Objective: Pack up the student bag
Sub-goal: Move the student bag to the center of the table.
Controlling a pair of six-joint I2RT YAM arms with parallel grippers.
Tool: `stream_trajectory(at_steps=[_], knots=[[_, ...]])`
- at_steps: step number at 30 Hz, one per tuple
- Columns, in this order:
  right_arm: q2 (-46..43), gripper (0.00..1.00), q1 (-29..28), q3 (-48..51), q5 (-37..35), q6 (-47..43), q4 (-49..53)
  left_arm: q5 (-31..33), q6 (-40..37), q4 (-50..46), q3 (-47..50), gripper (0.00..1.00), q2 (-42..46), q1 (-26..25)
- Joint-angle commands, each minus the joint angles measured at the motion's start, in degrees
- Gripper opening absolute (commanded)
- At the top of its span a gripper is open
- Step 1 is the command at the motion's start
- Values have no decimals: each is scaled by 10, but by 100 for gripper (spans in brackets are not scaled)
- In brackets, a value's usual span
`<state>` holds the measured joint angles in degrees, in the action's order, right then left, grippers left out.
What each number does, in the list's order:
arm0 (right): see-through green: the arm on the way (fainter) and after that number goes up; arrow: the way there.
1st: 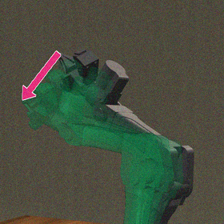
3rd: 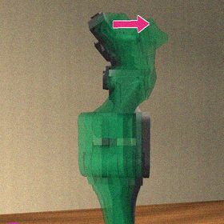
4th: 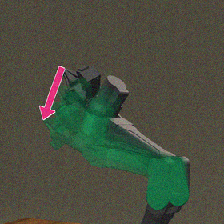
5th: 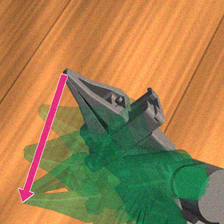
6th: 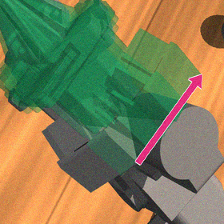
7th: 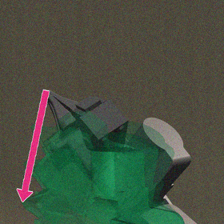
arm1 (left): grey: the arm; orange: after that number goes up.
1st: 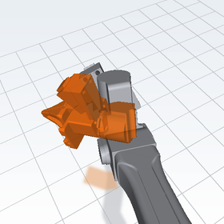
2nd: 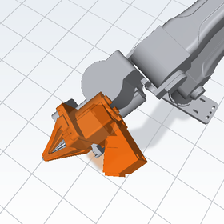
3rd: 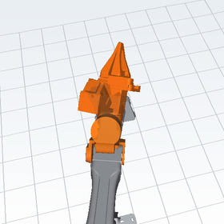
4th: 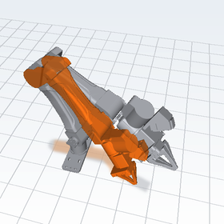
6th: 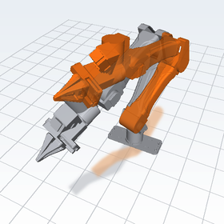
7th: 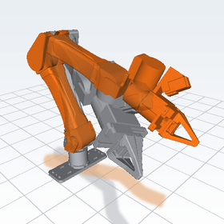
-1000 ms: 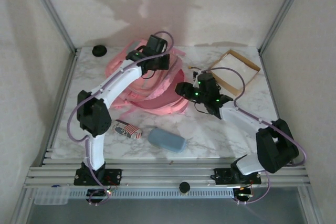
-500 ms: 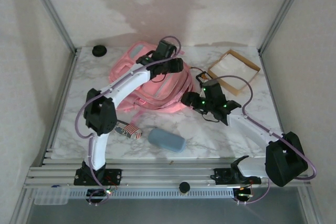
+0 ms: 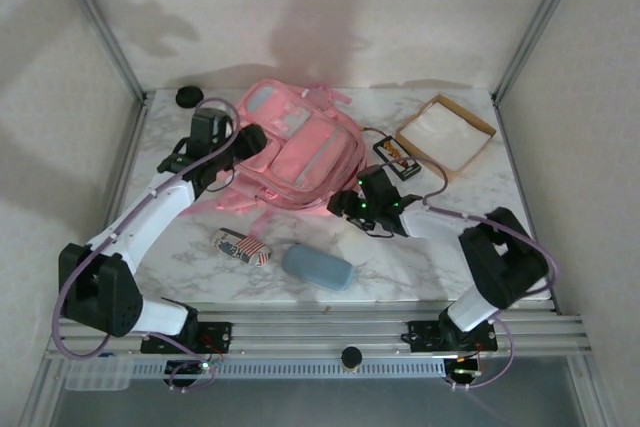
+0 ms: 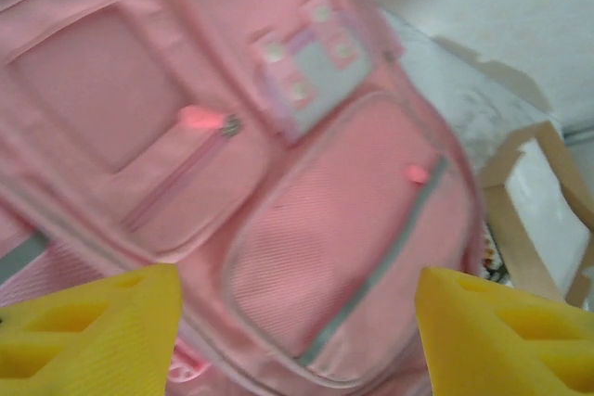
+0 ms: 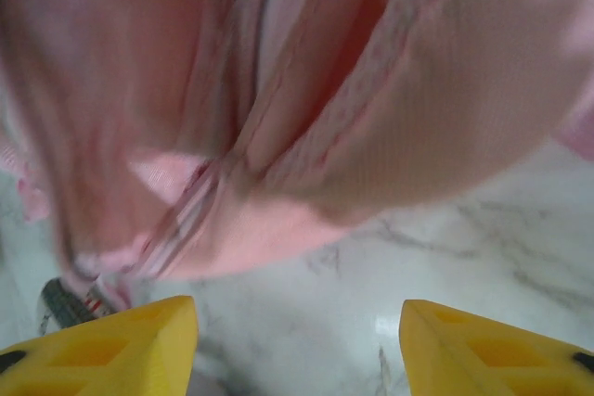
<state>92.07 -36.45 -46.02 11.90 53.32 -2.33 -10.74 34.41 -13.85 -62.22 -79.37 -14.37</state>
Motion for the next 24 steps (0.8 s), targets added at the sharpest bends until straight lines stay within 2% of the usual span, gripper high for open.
stream_trajectory(at_steps=[1,3,7,12,16,19,24], knots=[[31,56,18,-37,-41,-12,-35,-31,34,43,53,67,29,31],[46,50,45,-42,-43,-26,-52,-24,37,34,68,68,31,50],[73,47,95,-80,-44,-69,-39,-29,67,48,114,68,33,81],[82,46,101,-123,-13,-104,-6,-78,146,139,176,66,13,82],[34,48,68,-126,-55,-115,58,-78,209,191,222,65,19,76],[2,50,22,-126,-100,-129,98,-76,258,231,262,67,19,71],[20,51,-68,-142,-80,-156,85,-92,277,251,255,66,-32,69]])
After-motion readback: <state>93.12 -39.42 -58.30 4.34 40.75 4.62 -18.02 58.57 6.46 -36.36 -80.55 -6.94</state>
